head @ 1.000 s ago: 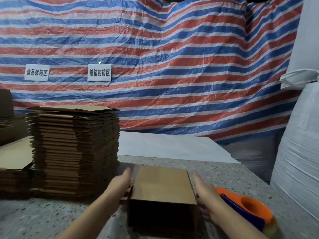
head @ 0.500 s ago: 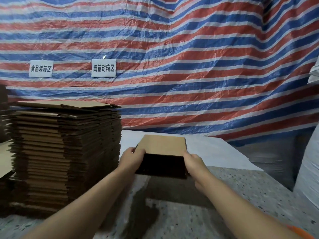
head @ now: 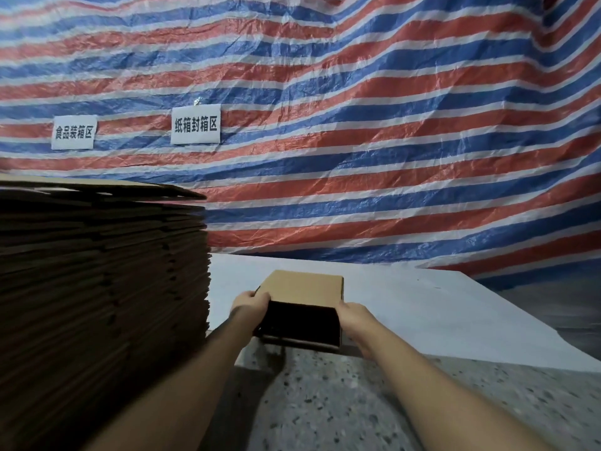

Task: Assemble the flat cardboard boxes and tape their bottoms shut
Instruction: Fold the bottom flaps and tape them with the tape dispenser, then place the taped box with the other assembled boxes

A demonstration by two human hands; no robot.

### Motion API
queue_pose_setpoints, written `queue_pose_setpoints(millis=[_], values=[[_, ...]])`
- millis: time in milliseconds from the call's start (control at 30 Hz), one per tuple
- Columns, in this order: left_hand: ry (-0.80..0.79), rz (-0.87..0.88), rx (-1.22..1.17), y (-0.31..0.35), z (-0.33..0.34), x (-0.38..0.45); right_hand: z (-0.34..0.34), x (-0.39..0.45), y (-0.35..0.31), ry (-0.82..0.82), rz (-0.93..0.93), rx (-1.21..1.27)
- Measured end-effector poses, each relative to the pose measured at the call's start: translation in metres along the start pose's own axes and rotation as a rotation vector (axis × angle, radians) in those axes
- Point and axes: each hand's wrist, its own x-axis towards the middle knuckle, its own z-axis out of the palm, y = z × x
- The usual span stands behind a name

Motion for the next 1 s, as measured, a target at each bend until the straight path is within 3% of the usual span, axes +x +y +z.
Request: queue_pose_setpoints(millis=[133, 267, 600, 800, 1000], values=[[0.009, 0.011, 0.124, -0.004, 0.008, 0.018, 0.001, 0.014, 0.004, 0.024, -0.102, -0.077], [0.141, 0.042, 0.271, 0.015, 0.008, 0.003, -0.006, 0.006, -0.006, 0.093, -0.124, -0.158], [0.034, 0.641, 0.448, 0.094, -0.031, -0.177, -0.037, -0.140, -0.073, 0.150, -0.260, -0.188], [0.120, 0.998, 0.594, 0.136, -0.098, -0.279, -0.052, -0.252, -0.107, 0.139, -0.407, -0.208], [0.286, 1.061, 0.764, 0.178, -0.179, -0.308, -0.061, -0.319, -0.122, 0.113, -0.477, -0.249]])
